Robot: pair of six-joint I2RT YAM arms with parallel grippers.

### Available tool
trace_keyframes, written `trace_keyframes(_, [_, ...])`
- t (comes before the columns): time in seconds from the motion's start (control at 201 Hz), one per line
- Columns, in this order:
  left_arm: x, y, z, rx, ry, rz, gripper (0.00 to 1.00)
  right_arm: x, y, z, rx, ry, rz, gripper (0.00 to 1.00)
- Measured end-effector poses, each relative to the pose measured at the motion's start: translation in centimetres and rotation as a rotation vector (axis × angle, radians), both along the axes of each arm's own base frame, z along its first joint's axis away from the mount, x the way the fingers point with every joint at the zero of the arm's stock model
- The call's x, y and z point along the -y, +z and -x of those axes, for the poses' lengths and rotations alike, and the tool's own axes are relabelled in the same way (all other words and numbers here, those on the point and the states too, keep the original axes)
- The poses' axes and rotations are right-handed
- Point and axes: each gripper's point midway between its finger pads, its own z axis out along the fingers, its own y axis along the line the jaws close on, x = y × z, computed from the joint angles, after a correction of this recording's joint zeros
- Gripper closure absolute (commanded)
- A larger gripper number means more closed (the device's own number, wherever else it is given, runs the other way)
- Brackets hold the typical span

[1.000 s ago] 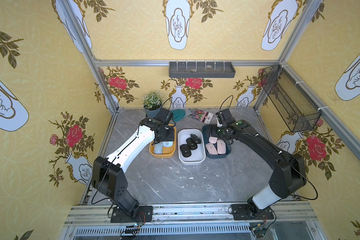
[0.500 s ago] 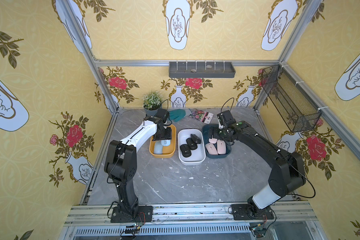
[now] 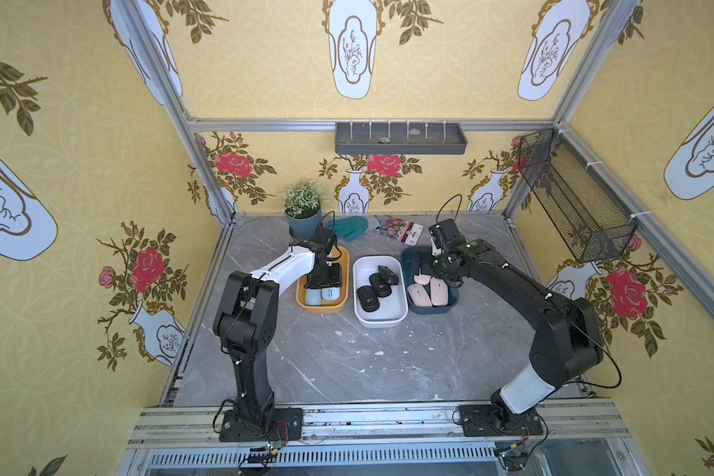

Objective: Place the mice by color into the storage box
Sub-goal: Place the mouse in the storage box.

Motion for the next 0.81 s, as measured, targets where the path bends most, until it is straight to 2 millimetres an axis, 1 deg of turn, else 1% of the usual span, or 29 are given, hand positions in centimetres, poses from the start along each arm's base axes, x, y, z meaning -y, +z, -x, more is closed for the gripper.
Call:
trace_keyframes(0.169, [0.1, -0.8, -0.2, -0.008, 0.006, -0.001, 0.46, 0.0, -0.1, 0.0, -0.002, 0.000, 0.002, 0.05])
trace_keyframes(0.284, [0.2, -1.0, -0.5, -0.010, 0.007, -0.002, 0.39, 0.1, -0.1, 0.1, -0.003, -0.001, 0.003, 0.05])
trace_keyframes(0.393, [0.3, -0.8, -0.8, -0.001, 0.008, -0.001, 0.36, 0.1, -0.1, 0.1, -0.005, -0.001, 0.004, 0.05])
trace_keyframes(0.483, [0.0, -0.1, -0.8, 0.012, 0.015, -0.012, 0.35, 0.1, 0.0, 0.1, -0.001, -0.001, 0.002, 0.05])
trace_keyframes(0.642, [0.0, 2.1, -1.2, 0.052, 0.017, -0.003, 0.33, 0.0, 0.5, 0.0, 0.010, -0.002, -0.004, 0.05])
trace_keyframes(0.811, [0.2, 3.4, -1.1, 0.065, 0.009, 0.002, 0.31, -0.1, 1.5, -0.3, 0.028, -0.003, -0.010, 0.06])
